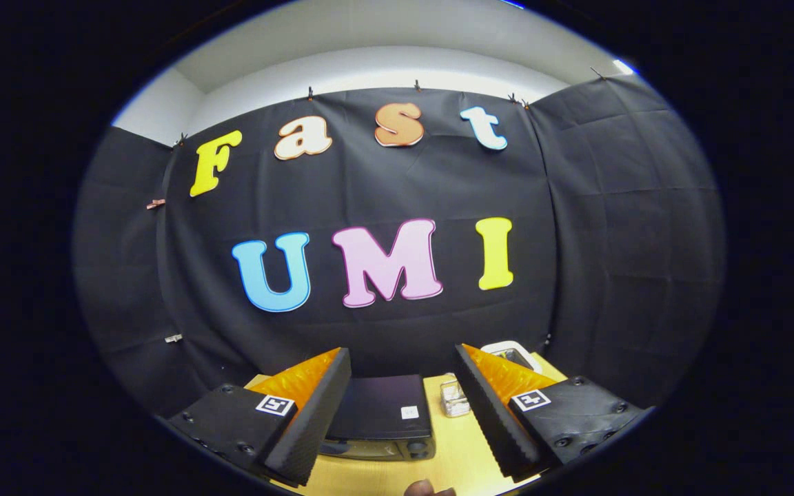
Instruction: Open the toaster oven, put the food inside, and close the toaster oven door.
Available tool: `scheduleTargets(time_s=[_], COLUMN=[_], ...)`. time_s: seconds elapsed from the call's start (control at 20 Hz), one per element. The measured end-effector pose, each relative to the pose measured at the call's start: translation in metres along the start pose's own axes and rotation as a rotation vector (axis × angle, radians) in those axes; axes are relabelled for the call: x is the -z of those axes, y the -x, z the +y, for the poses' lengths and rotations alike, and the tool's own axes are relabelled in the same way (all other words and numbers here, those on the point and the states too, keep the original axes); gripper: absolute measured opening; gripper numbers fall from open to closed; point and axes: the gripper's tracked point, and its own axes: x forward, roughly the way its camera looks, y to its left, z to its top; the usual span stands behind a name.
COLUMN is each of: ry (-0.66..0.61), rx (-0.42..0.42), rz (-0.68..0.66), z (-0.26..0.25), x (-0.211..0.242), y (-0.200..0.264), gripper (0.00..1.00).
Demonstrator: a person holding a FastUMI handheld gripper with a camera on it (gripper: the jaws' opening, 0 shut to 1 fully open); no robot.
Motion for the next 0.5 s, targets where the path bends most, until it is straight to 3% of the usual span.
scheduleTargets(time_s=[0.5], ry=[0.085], rx=[0.031], rz=[-0.129], z=[-0.061], x=[-0.049], y=[0.019], gripper=[0.98])
